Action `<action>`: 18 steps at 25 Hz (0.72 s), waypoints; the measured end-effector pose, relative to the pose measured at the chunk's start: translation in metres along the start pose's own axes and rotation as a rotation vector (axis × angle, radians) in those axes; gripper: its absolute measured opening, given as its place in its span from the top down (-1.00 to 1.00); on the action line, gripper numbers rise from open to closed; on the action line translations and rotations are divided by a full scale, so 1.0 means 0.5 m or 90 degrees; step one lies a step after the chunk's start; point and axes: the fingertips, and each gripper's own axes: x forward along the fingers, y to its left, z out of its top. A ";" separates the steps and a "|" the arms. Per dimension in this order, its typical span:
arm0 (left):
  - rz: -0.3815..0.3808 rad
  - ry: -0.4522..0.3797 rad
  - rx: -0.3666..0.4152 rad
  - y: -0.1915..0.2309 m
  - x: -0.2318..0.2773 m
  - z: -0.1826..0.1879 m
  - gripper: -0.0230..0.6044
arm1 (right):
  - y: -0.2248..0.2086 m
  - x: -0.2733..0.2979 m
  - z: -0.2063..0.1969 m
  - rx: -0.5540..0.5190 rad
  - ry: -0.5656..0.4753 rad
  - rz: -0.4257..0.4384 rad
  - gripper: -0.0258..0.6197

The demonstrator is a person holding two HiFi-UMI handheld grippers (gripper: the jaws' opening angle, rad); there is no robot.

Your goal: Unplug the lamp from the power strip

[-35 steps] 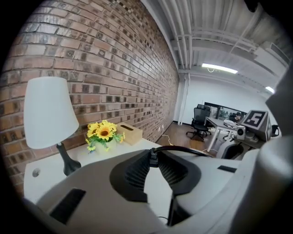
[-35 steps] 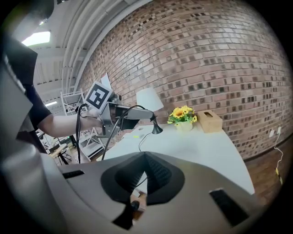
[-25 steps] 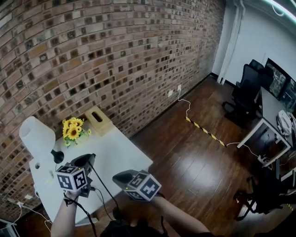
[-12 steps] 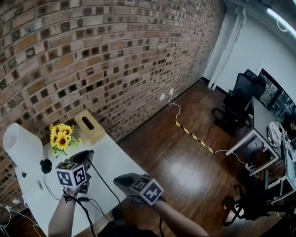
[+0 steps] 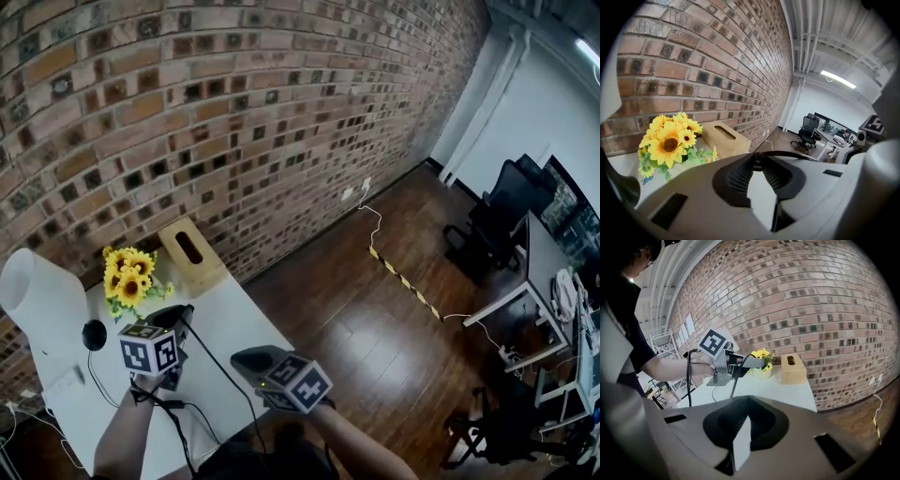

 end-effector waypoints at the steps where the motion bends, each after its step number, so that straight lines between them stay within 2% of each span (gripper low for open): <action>1: 0.007 0.002 0.000 0.004 0.004 0.001 0.65 | -0.012 0.003 0.004 0.000 -0.003 0.004 0.91; 6: 0.046 0.003 -0.018 0.015 0.021 -0.001 0.66 | -0.049 0.026 0.016 -0.009 -0.008 0.062 0.91; 9: 0.078 -0.001 -0.064 0.020 0.030 -0.008 0.66 | -0.073 0.035 0.019 -0.019 0.001 0.113 0.91; 13: 0.151 0.021 -0.102 0.049 0.032 -0.032 0.66 | -0.089 0.051 0.020 -0.031 0.021 0.179 0.91; 16: 0.171 0.027 -0.127 0.058 0.051 -0.040 0.66 | -0.101 0.055 0.018 -0.043 0.037 0.209 0.91; 18: 0.173 0.032 -0.156 0.062 0.071 -0.049 0.66 | -0.115 0.054 0.013 -0.061 0.056 0.209 0.91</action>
